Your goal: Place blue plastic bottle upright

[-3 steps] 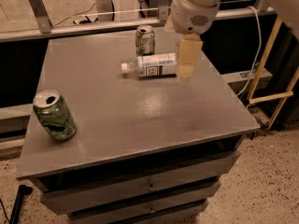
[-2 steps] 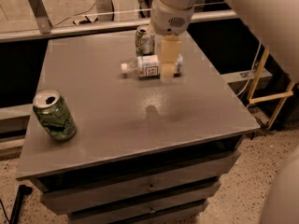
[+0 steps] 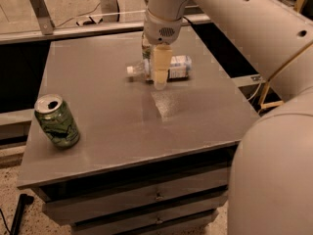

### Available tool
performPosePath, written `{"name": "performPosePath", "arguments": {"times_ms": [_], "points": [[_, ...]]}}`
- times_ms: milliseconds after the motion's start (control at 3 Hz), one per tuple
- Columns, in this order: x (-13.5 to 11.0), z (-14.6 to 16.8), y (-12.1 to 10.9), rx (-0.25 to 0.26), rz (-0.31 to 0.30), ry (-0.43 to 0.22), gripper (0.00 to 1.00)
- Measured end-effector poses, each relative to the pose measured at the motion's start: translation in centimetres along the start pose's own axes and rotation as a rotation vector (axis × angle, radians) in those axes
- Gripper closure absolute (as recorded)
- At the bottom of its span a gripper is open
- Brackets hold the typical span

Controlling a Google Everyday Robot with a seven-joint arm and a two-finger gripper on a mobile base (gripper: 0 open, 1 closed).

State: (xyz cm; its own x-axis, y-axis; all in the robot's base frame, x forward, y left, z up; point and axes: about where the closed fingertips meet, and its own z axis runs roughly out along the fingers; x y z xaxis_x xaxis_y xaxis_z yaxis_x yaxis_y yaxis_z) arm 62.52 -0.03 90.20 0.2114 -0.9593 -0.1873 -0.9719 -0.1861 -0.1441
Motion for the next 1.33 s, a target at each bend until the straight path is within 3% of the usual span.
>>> {"name": "performPosePath", "arguments": {"times_ms": [333, 1000, 1333], "points": [[0.1, 2.1, -0.8, -0.026, 0.021, 0.008, 0.00], [2.8, 4.3, -2.6, -0.049, 0.114, 0.056, 0.00], [3.1, 5.1, -2.9, -0.061, 0.099, 0.084, 0.25]]}}
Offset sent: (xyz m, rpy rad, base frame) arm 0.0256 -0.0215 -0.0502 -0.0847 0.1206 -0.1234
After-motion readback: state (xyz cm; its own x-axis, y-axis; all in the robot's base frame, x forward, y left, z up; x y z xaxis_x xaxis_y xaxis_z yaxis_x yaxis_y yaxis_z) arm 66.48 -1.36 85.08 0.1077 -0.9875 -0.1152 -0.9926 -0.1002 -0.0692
